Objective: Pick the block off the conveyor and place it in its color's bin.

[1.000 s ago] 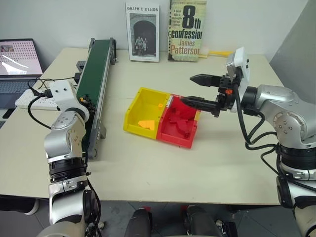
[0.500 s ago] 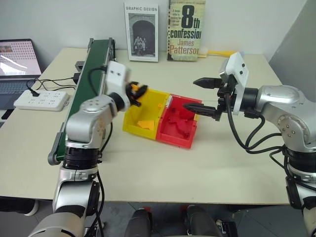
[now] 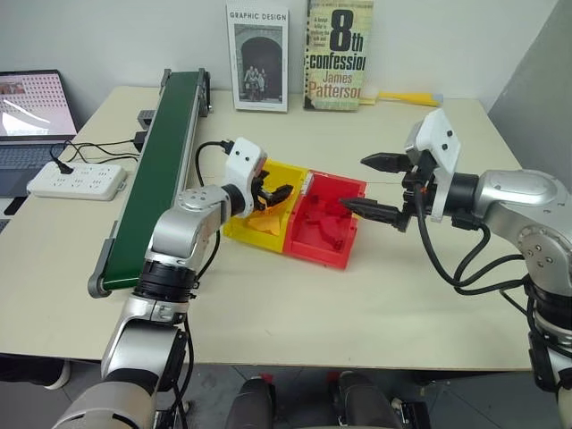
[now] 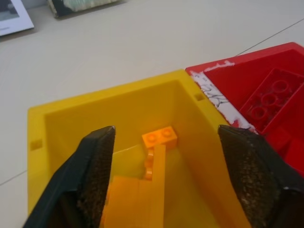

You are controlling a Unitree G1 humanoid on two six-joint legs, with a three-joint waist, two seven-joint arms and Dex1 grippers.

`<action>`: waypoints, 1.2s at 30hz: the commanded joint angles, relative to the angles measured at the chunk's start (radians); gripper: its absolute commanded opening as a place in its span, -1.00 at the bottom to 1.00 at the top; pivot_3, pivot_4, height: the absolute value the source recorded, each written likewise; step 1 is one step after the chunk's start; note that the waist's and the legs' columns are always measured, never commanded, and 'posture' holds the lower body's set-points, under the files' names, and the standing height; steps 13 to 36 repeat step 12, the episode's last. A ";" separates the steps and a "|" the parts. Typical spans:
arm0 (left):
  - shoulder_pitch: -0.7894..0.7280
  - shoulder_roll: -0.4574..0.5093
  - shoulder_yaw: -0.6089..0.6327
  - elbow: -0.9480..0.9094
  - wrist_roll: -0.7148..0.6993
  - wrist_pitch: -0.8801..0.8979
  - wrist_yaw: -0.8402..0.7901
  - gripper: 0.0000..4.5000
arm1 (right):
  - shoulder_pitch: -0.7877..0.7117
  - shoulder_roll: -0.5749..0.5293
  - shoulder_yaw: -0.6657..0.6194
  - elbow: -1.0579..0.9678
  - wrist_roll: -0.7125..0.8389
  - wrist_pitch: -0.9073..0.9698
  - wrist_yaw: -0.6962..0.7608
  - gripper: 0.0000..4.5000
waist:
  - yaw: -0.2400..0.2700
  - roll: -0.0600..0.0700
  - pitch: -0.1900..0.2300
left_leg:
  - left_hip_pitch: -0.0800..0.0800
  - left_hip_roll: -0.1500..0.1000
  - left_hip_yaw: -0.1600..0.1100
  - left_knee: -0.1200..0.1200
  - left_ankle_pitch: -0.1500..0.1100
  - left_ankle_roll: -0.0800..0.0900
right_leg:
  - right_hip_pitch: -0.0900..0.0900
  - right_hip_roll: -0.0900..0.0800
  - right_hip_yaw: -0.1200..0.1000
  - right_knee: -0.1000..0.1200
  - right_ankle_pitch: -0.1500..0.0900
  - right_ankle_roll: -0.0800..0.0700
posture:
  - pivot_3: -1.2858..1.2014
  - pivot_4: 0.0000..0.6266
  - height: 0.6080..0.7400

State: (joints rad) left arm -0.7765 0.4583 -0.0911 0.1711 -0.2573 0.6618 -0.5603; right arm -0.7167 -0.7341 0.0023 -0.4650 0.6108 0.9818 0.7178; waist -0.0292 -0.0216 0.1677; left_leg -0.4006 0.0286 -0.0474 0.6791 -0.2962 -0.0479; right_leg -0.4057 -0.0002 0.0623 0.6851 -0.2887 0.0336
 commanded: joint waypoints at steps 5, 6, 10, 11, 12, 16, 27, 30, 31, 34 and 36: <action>0.045 0.336 0.075 -0.154 -0.048 0.001 -0.312 0.98 | 0.012 -0.089 -0.002 0.085 -0.051 -0.107 0.098 1.00 | -0.007 0.001 0.001 | 0.000 0.001 0.000 -0.001 0.000 0.000 | 0.000 0.001 0.000 0.000 0.000 0.000 | 0.03 -0.52 1.00; 0.068 0.383 0.088 -0.174 -0.060 -0.010 -0.355 0.98 | 0.015 -0.095 0.003 0.102 -0.060 -0.122 0.110 1.00 | -0.009 0.001 0.001 | 0.000 0.001 0.000 -0.001 0.000 0.000 | -0.001 0.001 0.000 0.000 0.000 0.000 | 0.03 -0.52 1.00; 0.125 0.470 0.131 -0.215 -0.084 -0.010 -0.409 0.98 | 0.022 -0.091 0.018 0.145 -0.088 -0.160 0.119 1.00 | -0.002 0.002 0.001 | 0.000 0.001 0.001 -0.001 0.000 0.000 | 0.000 0.001 0.000 -0.001 0.000 0.000 | 0.03 -0.52 1.00; 0.132 0.470 0.141 -0.221 -0.086 -0.005 -0.405 0.98 | 0.024 -0.085 0.019 0.150 -0.091 -0.164 0.120 1.00 | 0.002 0.002 0.001 | 0.000 0.001 0.001 -0.001 0.000 0.000 | 0.000 0.001 0.000 -0.001 0.000 0.000 | 0.03 -0.52 1.00; 0.137 0.469 0.149 -0.228 -0.089 0.002 -0.402 0.98 | 0.026 -0.080 0.020 0.153 -0.093 -0.167 0.120 1.00 | 0.002 0.002 0.001 | 0.000 0.000 0.001 -0.001 0.000 0.000 | 0.001 0.001 -0.001 -0.001 0.000 0.000 | 0.03 -0.52 1.00; 0.137 0.469 0.149 -0.228 -0.089 0.002 -0.402 0.98 | 0.026 -0.080 0.020 0.153 -0.093 -0.167 0.120 1.00 | 0.002 0.002 0.001 | 0.000 0.000 0.001 -0.001 0.000 0.000 | 0.001 0.001 -0.001 -0.001 0.000 0.000 | 0.03 -0.52 1.00; 0.137 0.469 0.149 -0.228 -0.089 0.002 -0.402 0.98 | 0.026 -0.080 0.020 0.153 -0.093 -0.167 0.120 1.00 | 0.002 0.002 0.001 | 0.000 0.000 0.001 -0.001 0.000 0.000 | 0.001 0.001 -0.001 -0.001 0.000 0.000 | 0.03 -0.52 1.00; 0.137 0.469 0.149 -0.228 -0.089 0.002 -0.402 0.98 | 0.026 -0.080 0.020 0.153 -0.093 -0.167 0.120 1.00 | 0.002 0.002 0.001 | 0.000 0.000 0.001 -0.001 0.000 0.000 | 0.001 0.001 -0.001 -0.001 0.000 0.000 | 0.03 -0.52 1.00; 0.137 0.469 0.149 -0.228 -0.089 0.002 -0.402 0.98 | 0.026 -0.080 0.020 0.153 -0.093 -0.167 0.120 1.00 | 0.002 0.002 0.001 | 0.000 0.000 0.001 -0.001 0.000 0.000 | 0.001 0.001 -0.001 -0.001 0.000 0.000 | 0.03 -0.52 1.00; 0.137 0.469 0.149 -0.228 -0.089 0.002 -0.402 0.98 | 0.026 -0.080 0.020 0.153 -0.093 -0.167 0.120 1.00 | 0.002 0.002 0.001 | 0.000 0.000 0.001 -0.001 0.000 0.000 | 0.001 0.001 -0.001 -0.001 0.000 0.000 | 0.03 -0.52 1.00; 0.137 0.469 0.149 -0.228 -0.089 0.002 -0.402 0.98 | 0.026 -0.080 0.020 0.153 -0.093 -0.167 0.120 1.00 | 0.002 0.002 0.001 | 0.000 0.000 0.001 -0.001 0.000 0.000 | 0.001 0.001 -0.001 -0.001 0.000 0.000 | 0.03 -0.52 1.00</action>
